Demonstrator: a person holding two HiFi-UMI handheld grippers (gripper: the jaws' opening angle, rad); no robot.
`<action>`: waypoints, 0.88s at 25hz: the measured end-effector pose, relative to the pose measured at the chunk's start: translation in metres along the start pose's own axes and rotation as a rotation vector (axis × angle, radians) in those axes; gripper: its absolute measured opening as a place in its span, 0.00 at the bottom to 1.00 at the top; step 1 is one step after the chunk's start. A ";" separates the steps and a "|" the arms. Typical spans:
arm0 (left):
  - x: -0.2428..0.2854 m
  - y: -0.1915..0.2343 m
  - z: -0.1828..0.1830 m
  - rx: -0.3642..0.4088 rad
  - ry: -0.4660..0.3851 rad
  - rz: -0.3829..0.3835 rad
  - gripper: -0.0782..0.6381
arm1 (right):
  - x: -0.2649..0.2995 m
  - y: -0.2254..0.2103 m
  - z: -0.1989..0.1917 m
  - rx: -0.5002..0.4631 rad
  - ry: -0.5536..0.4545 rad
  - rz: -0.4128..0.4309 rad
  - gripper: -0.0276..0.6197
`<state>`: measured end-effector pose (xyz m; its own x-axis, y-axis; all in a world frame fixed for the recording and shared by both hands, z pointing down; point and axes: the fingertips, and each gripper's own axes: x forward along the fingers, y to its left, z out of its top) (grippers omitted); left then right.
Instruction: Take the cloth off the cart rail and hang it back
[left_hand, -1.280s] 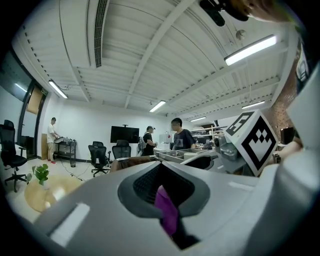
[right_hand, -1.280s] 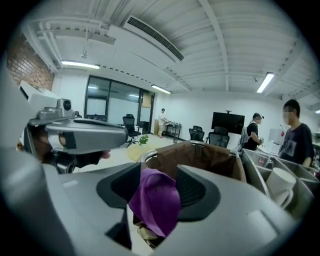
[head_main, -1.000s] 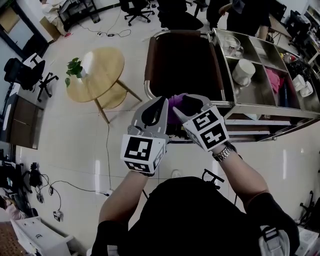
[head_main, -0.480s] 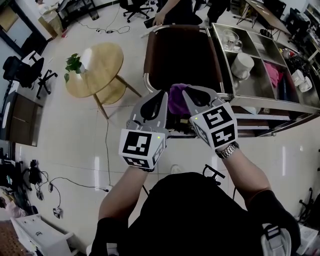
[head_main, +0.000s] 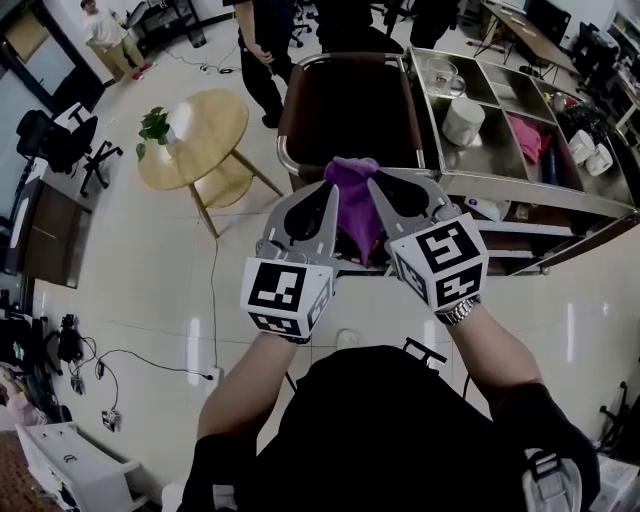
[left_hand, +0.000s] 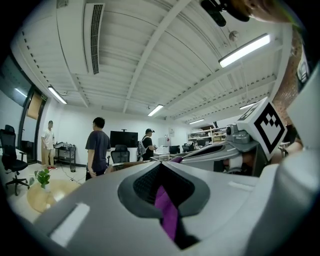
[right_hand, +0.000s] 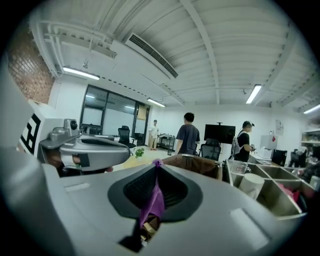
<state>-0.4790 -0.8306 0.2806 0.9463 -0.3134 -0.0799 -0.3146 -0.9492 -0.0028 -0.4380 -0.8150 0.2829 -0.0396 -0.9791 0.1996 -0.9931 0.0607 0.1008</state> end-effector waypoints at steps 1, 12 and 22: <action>-0.006 -0.014 0.001 0.006 -0.002 0.000 0.09 | -0.016 0.003 0.000 -0.001 -0.011 0.002 0.07; -0.058 -0.150 0.002 0.030 -0.015 0.025 0.09 | -0.168 0.027 -0.012 -0.019 -0.129 0.034 0.07; -0.127 -0.220 -0.037 0.052 0.000 0.042 0.09 | -0.255 0.076 -0.054 -0.005 -0.184 0.049 0.07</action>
<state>-0.5275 -0.5828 0.3283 0.9323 -0.3524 -0.0815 -0.3571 -0.9326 -0.0518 -0.4975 -0.5502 0.2925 -0.1082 -0.9939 0.0223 -0.9889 0.1099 0.0998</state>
